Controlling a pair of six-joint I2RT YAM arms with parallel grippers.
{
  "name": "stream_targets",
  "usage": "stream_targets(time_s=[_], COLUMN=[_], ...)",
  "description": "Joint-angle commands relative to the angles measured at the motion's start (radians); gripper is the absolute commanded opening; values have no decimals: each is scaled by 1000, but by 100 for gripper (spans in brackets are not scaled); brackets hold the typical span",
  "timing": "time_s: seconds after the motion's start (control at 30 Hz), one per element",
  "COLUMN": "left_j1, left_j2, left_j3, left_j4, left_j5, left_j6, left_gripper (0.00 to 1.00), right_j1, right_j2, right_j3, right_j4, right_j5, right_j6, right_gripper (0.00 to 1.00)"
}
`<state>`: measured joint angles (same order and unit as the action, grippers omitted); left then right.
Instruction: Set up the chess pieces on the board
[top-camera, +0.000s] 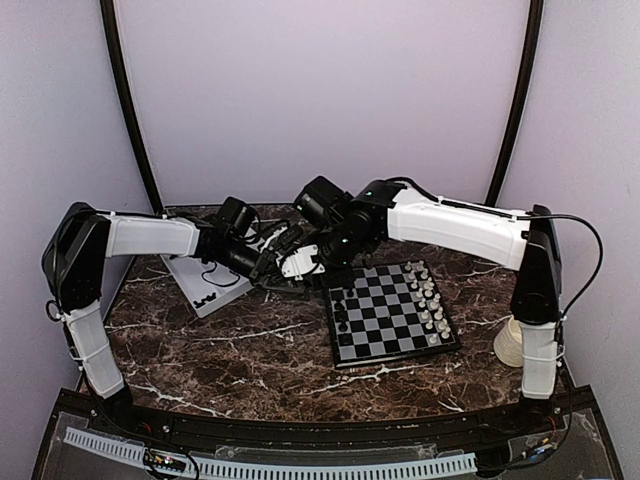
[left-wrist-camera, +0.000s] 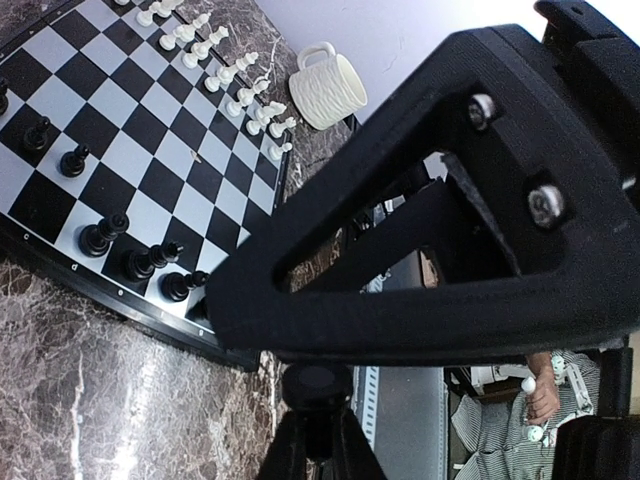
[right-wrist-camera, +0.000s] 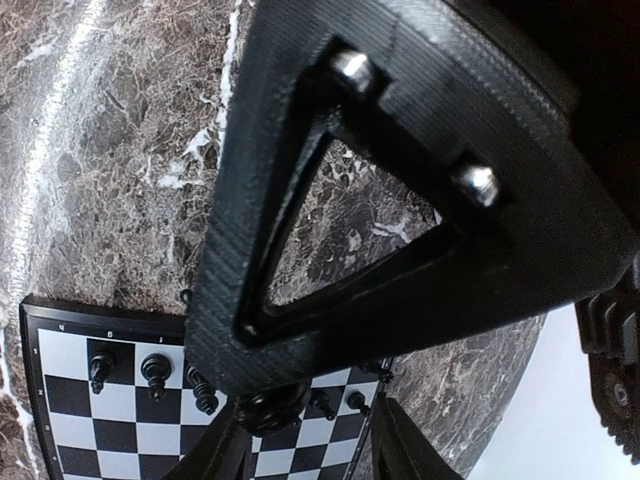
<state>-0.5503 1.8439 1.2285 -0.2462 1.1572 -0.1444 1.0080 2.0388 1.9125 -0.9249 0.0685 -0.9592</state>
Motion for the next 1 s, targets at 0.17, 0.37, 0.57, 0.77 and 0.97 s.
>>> stream_targets(time_s=[0.17,0.37,0.57,0.77,0.97], left_j1=[-10,-11,-12,-12,-8], left_j2=[-2,5,4,-20,-115], left_j3=[27,27,28,34,21], left_j4=[-29,-25,-24,-54,-72], left_j5=[51,62,76,-6,-183], left_j6=[-12,-23,-30,6,68], left_gripper=[1,1,1,11,22], right_j1=[21,41,43,28,-68], right_j2=[0,0,4,-13,-63], right_j3=[31,21,5,-16,-22], right_j4=[-11,-40,-41,-48,-23], right_j5=[-64,-107,-97,-82,-257], right_j6=[-28,-43,-42,-17,114], right_gripper=[43,41,24,1,1])
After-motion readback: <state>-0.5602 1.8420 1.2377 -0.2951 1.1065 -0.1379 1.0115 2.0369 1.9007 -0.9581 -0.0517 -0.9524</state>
